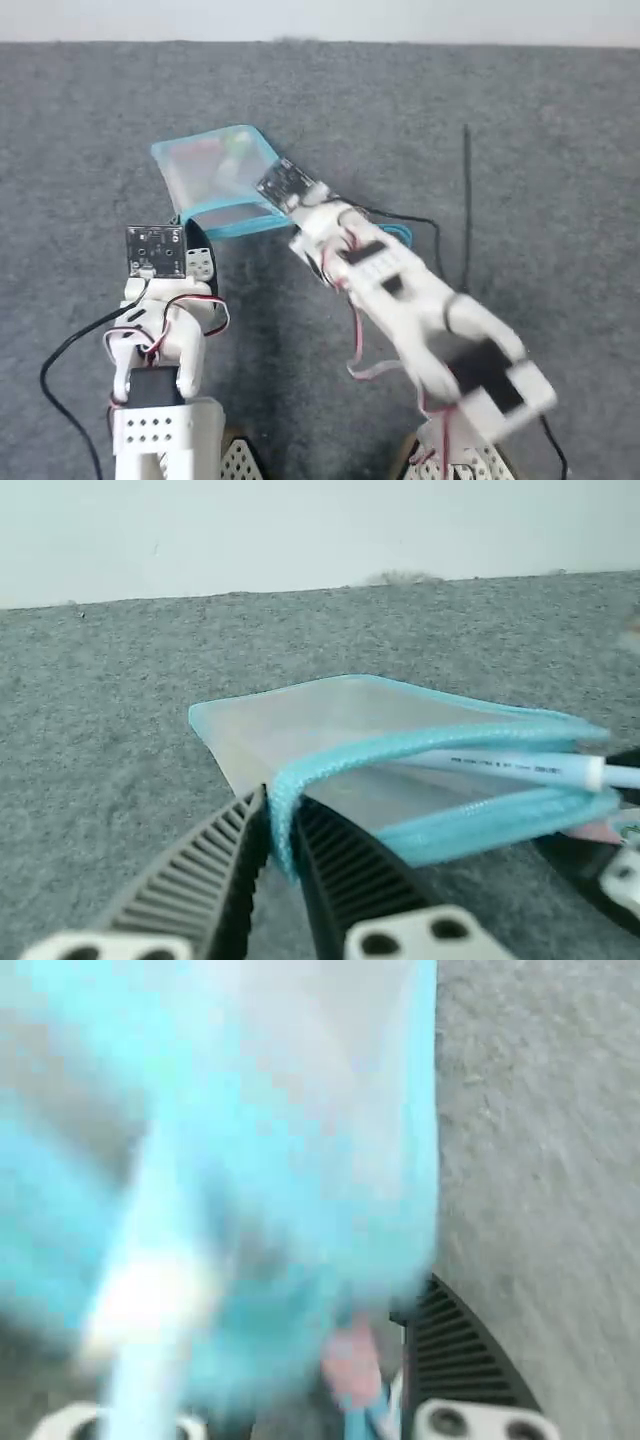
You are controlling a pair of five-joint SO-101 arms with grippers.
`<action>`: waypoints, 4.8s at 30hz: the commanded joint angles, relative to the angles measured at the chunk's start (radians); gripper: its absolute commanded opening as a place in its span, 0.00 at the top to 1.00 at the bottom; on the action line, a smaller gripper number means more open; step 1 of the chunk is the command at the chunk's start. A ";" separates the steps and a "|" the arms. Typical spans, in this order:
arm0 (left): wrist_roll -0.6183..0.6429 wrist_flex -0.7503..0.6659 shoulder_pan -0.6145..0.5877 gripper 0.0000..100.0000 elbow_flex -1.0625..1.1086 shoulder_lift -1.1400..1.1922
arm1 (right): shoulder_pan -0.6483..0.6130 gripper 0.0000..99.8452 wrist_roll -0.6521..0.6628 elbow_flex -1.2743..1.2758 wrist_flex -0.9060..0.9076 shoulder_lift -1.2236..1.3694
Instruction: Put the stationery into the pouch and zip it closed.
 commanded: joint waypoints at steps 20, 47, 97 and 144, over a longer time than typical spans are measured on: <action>0.014 -0.063 -0.123 0.99 -0.119 -0.015 | -0.005 0.99 -0.086 -0.091 0.677 -0.753; 0.031 0.141 -0.084 0.99 -0.174 -0.012 | 0.016 0.99 -0.080 -0.430 1.194 -0.811; 0.158 0.147 -0.048 0.99 -0.107 -0.011 | 0.177 0.99 0.026 -0.273 1.221 -0.708; 0.064 0.003 0.288 0.99 0.081 -0.018 | -0.076 0.86 0.048 -0.176 1.124 -0.786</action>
